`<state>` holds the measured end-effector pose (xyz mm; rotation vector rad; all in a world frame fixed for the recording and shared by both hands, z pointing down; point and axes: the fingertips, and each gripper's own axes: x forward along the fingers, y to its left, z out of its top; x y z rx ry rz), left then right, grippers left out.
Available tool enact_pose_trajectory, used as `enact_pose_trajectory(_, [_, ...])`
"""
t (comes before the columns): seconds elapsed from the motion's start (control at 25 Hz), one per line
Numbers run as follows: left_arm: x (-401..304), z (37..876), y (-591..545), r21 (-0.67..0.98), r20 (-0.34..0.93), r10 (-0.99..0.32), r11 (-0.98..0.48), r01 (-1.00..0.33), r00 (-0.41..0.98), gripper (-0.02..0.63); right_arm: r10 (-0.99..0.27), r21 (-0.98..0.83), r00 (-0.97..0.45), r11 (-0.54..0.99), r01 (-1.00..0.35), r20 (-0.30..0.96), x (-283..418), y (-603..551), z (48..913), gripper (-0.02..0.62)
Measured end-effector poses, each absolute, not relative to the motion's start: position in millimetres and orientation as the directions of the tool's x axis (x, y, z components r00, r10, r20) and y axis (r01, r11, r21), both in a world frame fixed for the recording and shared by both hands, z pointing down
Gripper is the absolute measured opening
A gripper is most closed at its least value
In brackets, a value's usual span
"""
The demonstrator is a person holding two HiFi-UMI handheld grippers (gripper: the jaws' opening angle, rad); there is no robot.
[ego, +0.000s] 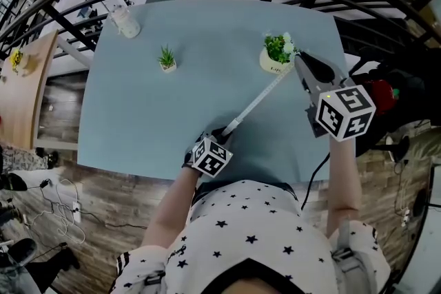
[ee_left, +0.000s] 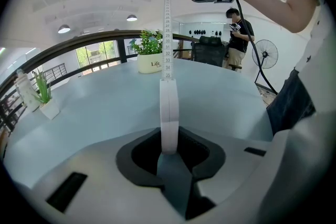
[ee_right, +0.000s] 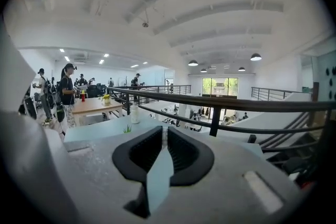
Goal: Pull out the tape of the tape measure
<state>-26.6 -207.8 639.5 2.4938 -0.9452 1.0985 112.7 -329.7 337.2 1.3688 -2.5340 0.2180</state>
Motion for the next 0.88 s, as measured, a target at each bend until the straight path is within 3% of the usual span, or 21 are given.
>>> enact_pose_trajectory(0.88, [-26,640,-207,-0.024,0.732,-0.458,-0.758,-0.652,0.505,0.086,-0.856,0.037,-0.458,0.479,-0.877,0.238,135,-340,315,0.038])
